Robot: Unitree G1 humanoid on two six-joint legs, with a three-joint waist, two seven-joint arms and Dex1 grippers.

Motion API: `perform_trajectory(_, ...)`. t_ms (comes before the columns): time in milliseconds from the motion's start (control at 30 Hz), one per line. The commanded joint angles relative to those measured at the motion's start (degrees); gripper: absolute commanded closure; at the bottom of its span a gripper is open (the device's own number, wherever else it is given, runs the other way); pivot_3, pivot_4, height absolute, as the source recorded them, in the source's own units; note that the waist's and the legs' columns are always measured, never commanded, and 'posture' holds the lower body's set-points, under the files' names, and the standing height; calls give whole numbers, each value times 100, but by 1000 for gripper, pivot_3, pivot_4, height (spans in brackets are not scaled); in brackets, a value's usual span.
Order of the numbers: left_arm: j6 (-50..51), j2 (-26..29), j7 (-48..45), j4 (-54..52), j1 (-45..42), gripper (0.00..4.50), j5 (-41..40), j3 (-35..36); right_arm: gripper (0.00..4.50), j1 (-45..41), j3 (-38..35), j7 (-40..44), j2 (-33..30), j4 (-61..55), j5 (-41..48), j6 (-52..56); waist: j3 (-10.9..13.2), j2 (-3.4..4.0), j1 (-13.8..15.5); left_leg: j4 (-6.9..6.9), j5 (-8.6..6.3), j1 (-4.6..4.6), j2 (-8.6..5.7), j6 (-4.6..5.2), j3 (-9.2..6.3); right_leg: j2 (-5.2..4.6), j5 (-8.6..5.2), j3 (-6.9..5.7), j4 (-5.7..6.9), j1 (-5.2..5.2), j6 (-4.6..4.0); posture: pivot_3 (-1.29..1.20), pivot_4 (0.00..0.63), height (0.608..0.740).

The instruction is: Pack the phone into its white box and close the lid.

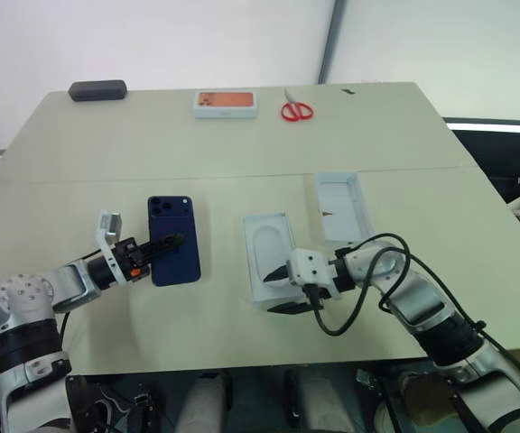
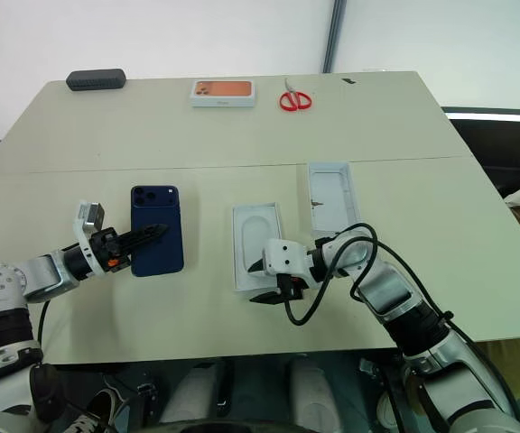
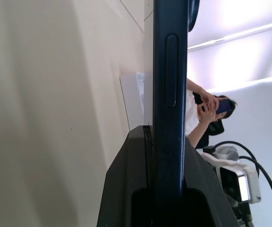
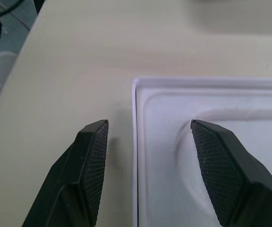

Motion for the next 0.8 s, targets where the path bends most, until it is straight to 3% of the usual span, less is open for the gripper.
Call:
perform_trajectory(33,-46,-2,-43,-288,-30,4500,-250,18,1608,-3,-30,34,-27,-25,12,-41,0,0,-2,0,0,0,0,0,0,0,0,0,0,0,0,0,150,740)
perform_trajectory(133,-43,-56,-10,-352,-19,4500,-255,6,1608,-3,-8,-7,6,29,-27,-39,0,0,-2,0,0,0,0,0,-1,0,0,0,0,0,0,0,150,740)
perform_trajectory(233,-43,-70,8,-366,-22,4500,-249,-8,2397,10,2,-67,62,18,-18,28,0,0,-1,1,0,0,0,0,-1,0,0,0,0,2,0,0,150,740)
perform_trajectory(800,-112,-64,74,-317,-30,4500,-260,-18,2397,-210,176,-565,748,207,-180,141,0,0,-15,3,1,0,1,-1,-1,2,1,0,2,1,0,0,150,740)
